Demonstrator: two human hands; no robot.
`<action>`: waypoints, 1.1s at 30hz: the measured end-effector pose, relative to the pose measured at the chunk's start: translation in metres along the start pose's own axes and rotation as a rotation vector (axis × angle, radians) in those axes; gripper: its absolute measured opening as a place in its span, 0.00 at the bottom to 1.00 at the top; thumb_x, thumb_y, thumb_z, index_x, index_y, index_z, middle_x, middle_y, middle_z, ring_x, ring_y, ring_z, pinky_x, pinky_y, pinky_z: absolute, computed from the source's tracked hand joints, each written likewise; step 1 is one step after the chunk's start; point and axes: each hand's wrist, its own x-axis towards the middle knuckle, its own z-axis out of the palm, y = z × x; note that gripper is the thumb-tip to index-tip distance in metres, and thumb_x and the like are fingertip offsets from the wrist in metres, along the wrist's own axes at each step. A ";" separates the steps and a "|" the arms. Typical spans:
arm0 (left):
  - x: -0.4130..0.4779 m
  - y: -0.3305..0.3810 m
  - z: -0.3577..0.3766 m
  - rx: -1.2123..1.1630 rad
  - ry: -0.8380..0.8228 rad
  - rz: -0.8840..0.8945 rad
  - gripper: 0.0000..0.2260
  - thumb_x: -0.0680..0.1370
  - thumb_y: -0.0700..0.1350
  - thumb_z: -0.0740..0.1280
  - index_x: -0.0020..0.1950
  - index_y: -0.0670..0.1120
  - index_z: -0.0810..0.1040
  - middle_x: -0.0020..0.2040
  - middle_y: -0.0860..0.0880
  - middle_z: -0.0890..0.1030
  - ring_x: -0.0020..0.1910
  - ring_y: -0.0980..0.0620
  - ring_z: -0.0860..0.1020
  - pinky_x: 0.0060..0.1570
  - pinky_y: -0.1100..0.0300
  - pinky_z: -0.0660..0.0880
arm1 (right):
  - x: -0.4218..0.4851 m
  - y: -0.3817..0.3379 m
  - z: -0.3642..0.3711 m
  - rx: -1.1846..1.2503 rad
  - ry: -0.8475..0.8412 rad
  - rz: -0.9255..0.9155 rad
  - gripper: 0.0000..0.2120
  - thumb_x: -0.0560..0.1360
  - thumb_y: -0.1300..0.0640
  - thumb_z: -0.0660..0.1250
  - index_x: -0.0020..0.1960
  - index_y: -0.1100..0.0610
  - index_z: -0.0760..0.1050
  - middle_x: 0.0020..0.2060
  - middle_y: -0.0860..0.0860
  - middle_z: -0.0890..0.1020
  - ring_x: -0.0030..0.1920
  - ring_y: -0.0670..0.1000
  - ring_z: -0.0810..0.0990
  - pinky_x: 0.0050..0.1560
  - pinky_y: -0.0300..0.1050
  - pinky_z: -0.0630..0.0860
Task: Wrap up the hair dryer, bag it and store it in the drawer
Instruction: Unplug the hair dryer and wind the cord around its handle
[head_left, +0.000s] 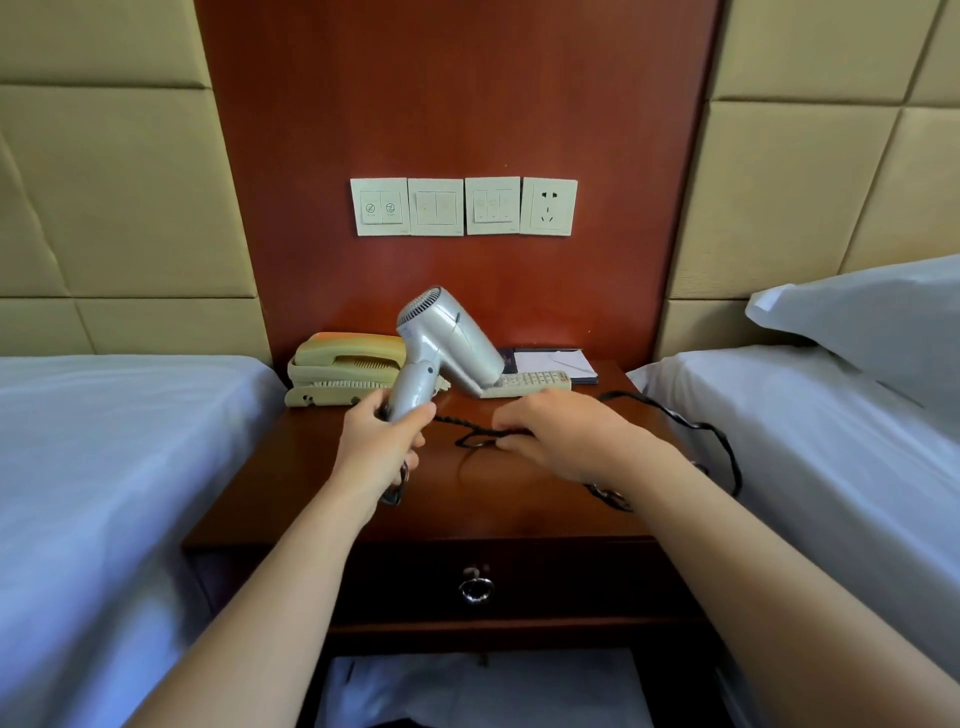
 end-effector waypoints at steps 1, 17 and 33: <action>-0.001 0.000 0.001 0.154 0.041 0.062 0.09 0.74 0.45 0.70 0.51 0.45 0.75 0.34 0.47 0.75 0.25 0.51 0.71 0.24 0.62 0.66 | 0.001 -0.004 -0.001 -0.046 0.073 -0.009 0.07 0.79 0.53 0.59 0.46 0.53 0.73 0.43 0.53 0.77 0.45 0.57 0.75 0.43 0.48 0.69; -0.023 0.023 0.024 0.606 0.151 0.161 0.20 0.75 0.63 0.59 0.49 0.46 0.69 0.39 0.47 0.71 0.43 0.41 0.70 0.41 0.52 0.69 | 0.006 -0.030 0.013 0.090 0.324 -0.150 0.11 0.80 0.53 0.53 0.44 0.57 0.70 0.38 0.55 0.75 0.41 0.56 0.72 0.40 0.50 0.67; -0.012 0.026 0.019 0.747 0.193 0.239 0.13 0.80 0.57 0.54 0.48 0.47 0.68 0.40 0.48 0.71 0.39 0.44 0.69 0.38 0.55 0.66 | 0.012 0.014 0.008 0.730 0.155 0.098 0.19 0.82 0.55 0.54 0.33 0.50 0.67 0.28 0.42 0.70 0.28 0.37 0.67 0.35 0.31 0.64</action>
